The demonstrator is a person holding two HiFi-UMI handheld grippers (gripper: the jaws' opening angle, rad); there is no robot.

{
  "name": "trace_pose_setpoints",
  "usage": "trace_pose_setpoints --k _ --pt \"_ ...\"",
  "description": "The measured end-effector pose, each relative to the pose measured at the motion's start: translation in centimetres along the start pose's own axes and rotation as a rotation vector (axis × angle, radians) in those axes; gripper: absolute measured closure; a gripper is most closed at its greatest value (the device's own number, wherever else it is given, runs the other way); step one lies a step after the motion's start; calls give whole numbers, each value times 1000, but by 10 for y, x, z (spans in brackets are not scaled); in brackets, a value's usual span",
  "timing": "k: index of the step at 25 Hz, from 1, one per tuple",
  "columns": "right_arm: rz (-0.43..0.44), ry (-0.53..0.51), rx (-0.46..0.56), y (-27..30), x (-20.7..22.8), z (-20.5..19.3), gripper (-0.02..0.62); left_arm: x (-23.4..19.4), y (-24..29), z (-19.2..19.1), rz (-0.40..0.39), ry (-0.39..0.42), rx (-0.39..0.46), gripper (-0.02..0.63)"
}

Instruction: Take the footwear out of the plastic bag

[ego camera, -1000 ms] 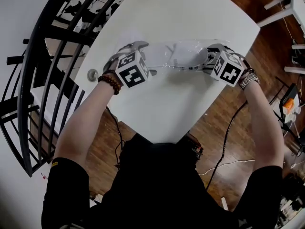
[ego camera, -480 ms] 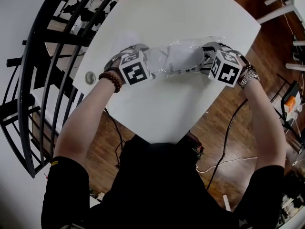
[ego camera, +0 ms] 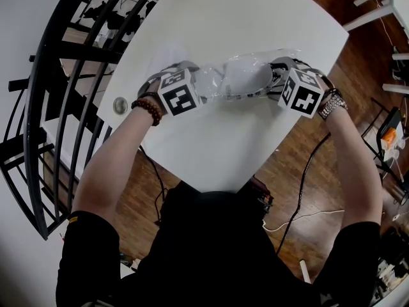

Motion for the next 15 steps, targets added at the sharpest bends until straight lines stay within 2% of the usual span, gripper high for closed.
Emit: trace_pose_setpoints --k 15 --pt "-25 74 -6 -6 -1 -9 242 8 -22 2 52 -15 46 184"
Point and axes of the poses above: the fingertips, and each gripper's own axes: y forward along the fingers, x to its right, z out of its top, the point moved 6 cm from there along -y, backward along the fingers, and after that the axes turned 5 degrees about -y, right-handed, at the moved point
